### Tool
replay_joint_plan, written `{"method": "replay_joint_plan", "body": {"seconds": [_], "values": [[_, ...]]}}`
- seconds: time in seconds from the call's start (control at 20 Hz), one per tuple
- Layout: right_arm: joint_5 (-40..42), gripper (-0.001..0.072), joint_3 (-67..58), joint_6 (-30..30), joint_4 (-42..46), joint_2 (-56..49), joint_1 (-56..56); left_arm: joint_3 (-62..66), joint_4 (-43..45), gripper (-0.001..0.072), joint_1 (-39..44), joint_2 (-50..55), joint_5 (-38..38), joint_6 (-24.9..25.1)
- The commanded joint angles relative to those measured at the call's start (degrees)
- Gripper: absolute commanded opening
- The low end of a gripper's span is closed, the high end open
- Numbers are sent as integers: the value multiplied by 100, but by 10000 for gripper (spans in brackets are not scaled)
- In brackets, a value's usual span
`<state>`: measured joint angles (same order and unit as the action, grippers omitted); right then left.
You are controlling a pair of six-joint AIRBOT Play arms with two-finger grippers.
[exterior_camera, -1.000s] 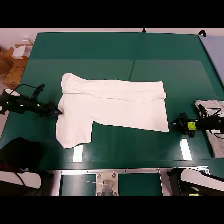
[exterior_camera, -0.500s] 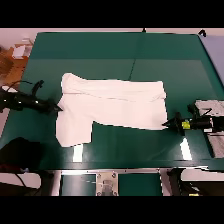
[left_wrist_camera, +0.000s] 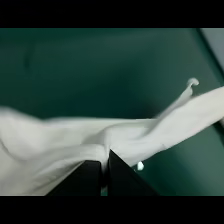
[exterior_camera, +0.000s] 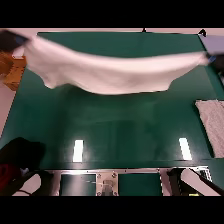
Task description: Fold the shirts.
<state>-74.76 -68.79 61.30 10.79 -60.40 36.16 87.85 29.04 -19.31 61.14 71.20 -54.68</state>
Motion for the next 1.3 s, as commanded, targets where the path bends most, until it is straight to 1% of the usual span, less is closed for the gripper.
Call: {"method": "replay_joint_plan", "body": {"seconds": [0.0, 0.1, 0.15, 0.25, 0.3, 0.45, 0.5, 0.55, 0.65, 0.75, 0.8, 0.9, 0.95, 1.05, 1.15, 1.25], "values": [[1169, 16, -1797, -50, -820, 1156, 44, 1534, -313, 26, -4, -1384, -1241, -57], [1718, 17, -2588, -48, -817, 1558, 251, 2262, -68, 26, -4, -1834, -1547, -203], [1882, 17, -2894, -48, -800, 1698, 417, 2559, 129, 26, -2, -1985, -1550, -422], [1958, 17, -3222, -33, -507, 1847, 715, 2935, 614, 26, -4, -2085, -1320, -927], [1947, 17, -3233, 72, -328, 1899, 796, 2997, 841, 27, -2, -2083, -1191, -1178], [1827, 16, -3034, 365, 238, 1871, 793, 2973, 1641, 27, -4, -1853, -614, -1926], [1722, 16, -2817, 363, 236, 1805, 789, 2885, 1665, 27, -2, -1716, -391, -2026], [1572, 16, -2524, 361, 236, 1725, 789, 2688, 1609, 27, -2, -1567, -181, -2046], [1438, 16, -1744, 262, 238, 1561, 636, 2052, 1064, 27, -2, -1224, 186, -2035], [1515, 16, -883, -111, 245, 1298, 149, 1185, 450, 27, 15, -787, 354, -1971], [1637, 16, -428, -293, 334, 1106, -160, 745, 385, 27, 122, -555, 302, -1871], [2151, 16, 308, -400, 782, 592, -763, -160, 415, 27, 511, 15, -83, -1554], [2461, 17, 579, -459, 970, 271, -992, -516, 417, 27, 743, 354, -411, -1360], [2997, 16, 892, -503, 1049, -619, -1316, -938, 573, 27, 1152, 1224, -1163, -1143], [3270, 16, 833, -503, 1023, -1633, -1432, -920, 568, 26, 1316, 2181, -1768, -1126], [3274, 16, 461, -496, 916, -2640, -1427, -883, 319, 27, 1292, 2844, -2404, -1128]]}}
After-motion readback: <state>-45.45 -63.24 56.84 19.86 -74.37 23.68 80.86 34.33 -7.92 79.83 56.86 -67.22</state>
